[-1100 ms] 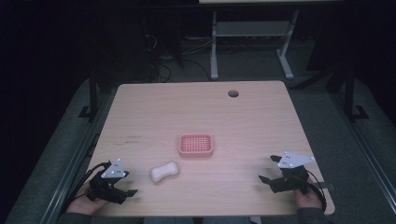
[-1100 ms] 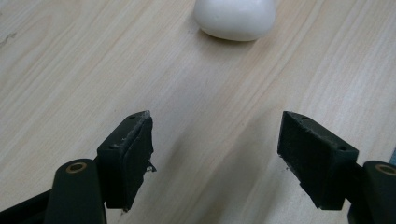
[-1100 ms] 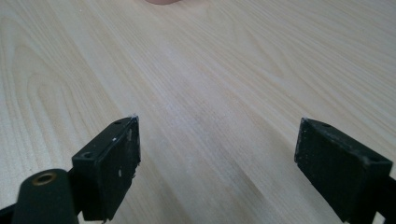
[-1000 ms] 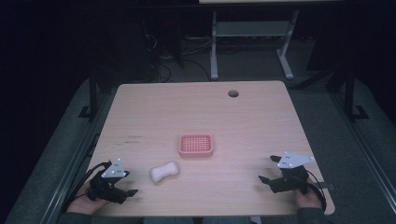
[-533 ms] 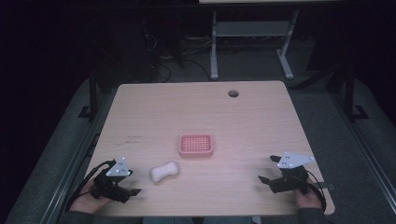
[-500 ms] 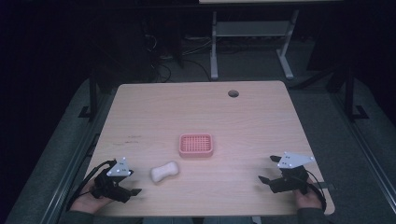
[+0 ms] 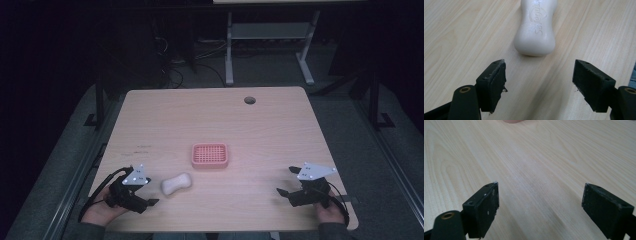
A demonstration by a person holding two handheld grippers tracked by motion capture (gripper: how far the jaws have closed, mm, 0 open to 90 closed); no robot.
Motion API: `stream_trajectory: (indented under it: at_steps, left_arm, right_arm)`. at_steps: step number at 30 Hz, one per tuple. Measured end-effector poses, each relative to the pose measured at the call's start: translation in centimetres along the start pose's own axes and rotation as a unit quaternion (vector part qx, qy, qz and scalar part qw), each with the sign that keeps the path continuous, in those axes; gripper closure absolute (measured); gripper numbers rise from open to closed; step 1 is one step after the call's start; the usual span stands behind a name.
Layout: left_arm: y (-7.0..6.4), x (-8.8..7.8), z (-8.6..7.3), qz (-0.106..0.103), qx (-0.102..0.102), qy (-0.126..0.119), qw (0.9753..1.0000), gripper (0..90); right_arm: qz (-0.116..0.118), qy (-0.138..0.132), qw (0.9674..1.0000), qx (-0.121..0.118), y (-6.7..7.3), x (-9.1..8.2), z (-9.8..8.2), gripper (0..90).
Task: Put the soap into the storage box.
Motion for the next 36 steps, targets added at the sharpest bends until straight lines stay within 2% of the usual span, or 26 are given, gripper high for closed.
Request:
stream_trajectory:
  at_steps: [16,25,36]
  left_arm:
    - [0.3,0.8,1.0,-0.009,0.005,0.007,0.9999,26.3]
    - [0.1,1.4,2.4,-0.019,0.023,0.011,0.9995,26.5]
    - [0.2,2.4,3.4,-0.029,0.030,0.021,0.9989,27.7]
  right_arm:
    - [0.001,0.002,1.0000,0.001,0.0,0.1,0.0,13.6]
    - [-0.002,0.003,1.0000,-0.001,0.0,0.1,0.0,13.6]
    - [-0.002,0.003,1.0000,-0.001,0.0,0.1,0.0,13.6]
Point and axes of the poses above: each handheld gripper's, and its own axes: x roughly forward along the jaws, z roughly out of its top, y roughly to its left, the point moved 3 cm from there along x, roughly forward along the jaws, and after that the axes turned 1 degree about x, right-handed, at the moved point
